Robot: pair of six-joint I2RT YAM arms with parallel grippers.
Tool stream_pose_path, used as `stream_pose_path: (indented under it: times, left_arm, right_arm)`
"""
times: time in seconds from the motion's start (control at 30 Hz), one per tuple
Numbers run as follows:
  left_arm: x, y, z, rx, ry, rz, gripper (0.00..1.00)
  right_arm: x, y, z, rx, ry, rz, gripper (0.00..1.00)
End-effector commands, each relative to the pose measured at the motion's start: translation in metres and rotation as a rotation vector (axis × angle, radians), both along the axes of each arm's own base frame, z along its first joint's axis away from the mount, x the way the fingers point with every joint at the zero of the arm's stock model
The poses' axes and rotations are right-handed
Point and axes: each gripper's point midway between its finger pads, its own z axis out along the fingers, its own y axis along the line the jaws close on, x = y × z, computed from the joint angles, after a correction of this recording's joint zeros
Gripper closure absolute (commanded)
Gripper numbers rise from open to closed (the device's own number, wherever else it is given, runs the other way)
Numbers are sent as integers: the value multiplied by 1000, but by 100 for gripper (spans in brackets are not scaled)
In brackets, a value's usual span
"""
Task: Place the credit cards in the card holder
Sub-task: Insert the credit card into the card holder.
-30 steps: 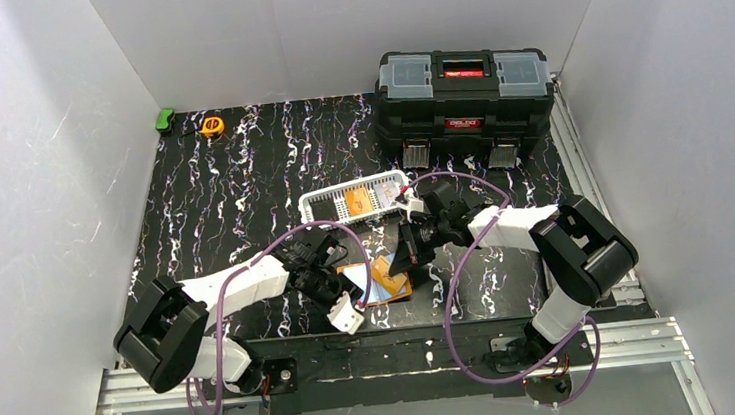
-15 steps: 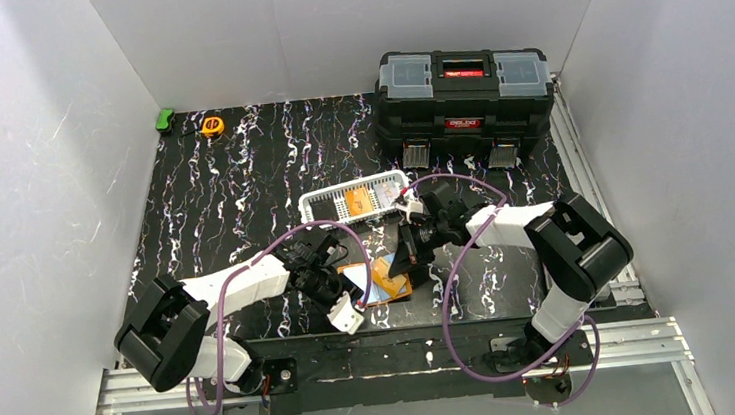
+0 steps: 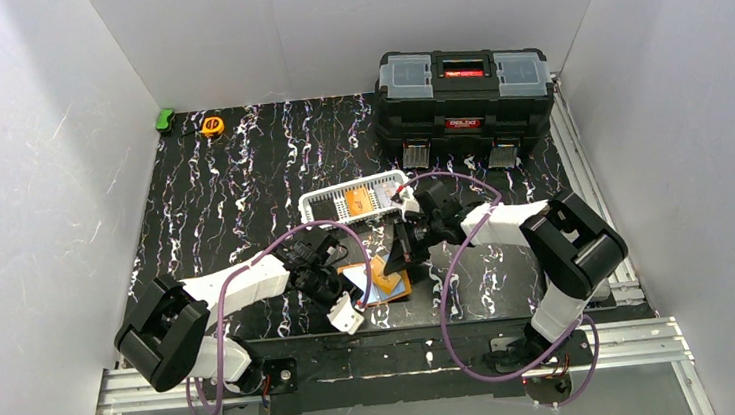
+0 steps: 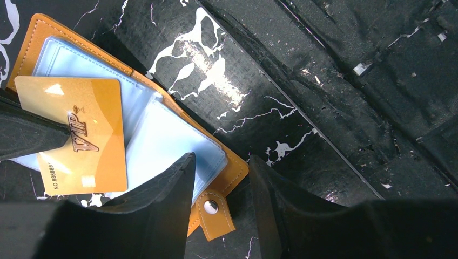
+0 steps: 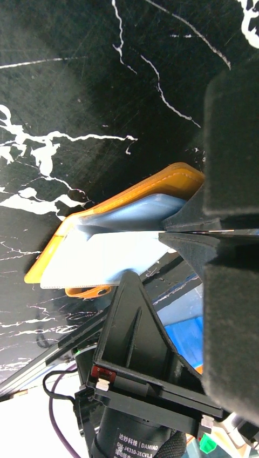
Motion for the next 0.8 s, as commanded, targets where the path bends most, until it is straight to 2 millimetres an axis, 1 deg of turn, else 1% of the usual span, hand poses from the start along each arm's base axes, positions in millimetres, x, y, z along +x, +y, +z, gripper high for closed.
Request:
stream_pose_path:
  times: [0.0,0.2,0.33,0.43,0.47,0.53,0.6,0.67,0.77]
  left_arm:
    - [-14,18,-18,80,44,-11,60]
    - [-15,19,-18,82,46,0,60]
    - [-16,19,-18,82,51,2,60]
    - [-15,19,-17,80,49,4,60]
    - [-15,19,-18,80,50,4,61]
    - [-16,19,-18,82,53,6,61]
    - [-16,19,-18,82,56,6,61]
    - [-17,19,-19,80,58,2,61]
    - [-17,18,-18,78,61,2,61]
  right_arm:
    - [10,12,5,-2,-40,-11,99]
    - [6,21,-1,-17,-35,11,99]
    - [4,20,-3,-25,-31,10,99]
    - [5,11,-2,-43,-45,-10,99]
    - [8,5,0,-41,-47,-26,99]
    - [6,-9,-1,-39,-44,-54,99]
    - [6,-18,2,-22,-41,-72,99]
    - [4,-22,4,-8,-37,-71,99]
    - [0,-21,6,10,-30,-54,99]
